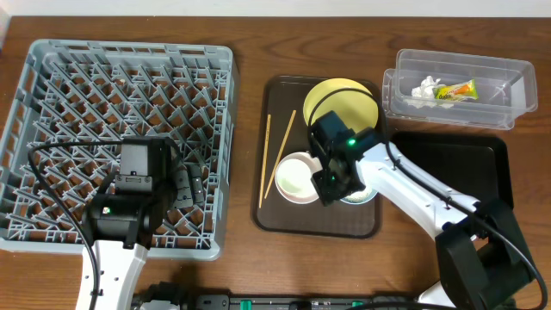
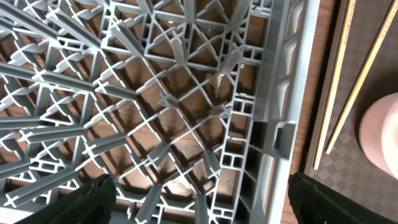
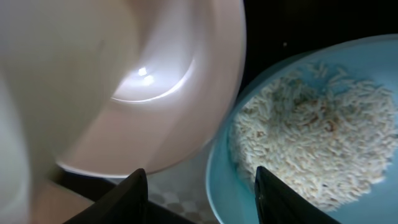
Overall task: Sort waste into correct bins and load items into the dishwasher
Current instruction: 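Grasp the light-blue bowl rim with the right gripper and lift it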
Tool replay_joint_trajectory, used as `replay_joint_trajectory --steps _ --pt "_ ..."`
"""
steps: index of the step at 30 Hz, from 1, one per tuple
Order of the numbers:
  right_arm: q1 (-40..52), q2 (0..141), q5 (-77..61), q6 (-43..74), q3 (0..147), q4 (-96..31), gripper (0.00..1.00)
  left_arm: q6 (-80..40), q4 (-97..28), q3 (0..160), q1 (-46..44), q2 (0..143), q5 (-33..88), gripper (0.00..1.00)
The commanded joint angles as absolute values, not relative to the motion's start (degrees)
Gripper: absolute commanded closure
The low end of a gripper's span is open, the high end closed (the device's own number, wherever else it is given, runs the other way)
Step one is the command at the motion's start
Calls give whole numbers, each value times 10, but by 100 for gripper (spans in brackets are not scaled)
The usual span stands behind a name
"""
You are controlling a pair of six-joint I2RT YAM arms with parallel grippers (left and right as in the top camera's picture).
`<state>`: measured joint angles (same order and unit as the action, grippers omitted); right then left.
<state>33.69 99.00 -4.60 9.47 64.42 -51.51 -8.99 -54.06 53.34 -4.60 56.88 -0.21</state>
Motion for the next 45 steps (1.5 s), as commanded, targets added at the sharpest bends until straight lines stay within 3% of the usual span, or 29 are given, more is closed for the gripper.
replay_joint_trajectory --steps 1,11,29,45 --pt "349 992 -15 122 624 -497 49 -87 -544 543 -47 569 -5 9" --pt "352 992 -15 122 602 -482 59 -87 -544 543 -47 569 -5 9" --pt "352 987 -15 122 604 -484 60 -87 -544 543 -47 569 -5 9" --pt "352 986 47 117 602 -500 94 -87 -544 543 -47 569 -5 9"
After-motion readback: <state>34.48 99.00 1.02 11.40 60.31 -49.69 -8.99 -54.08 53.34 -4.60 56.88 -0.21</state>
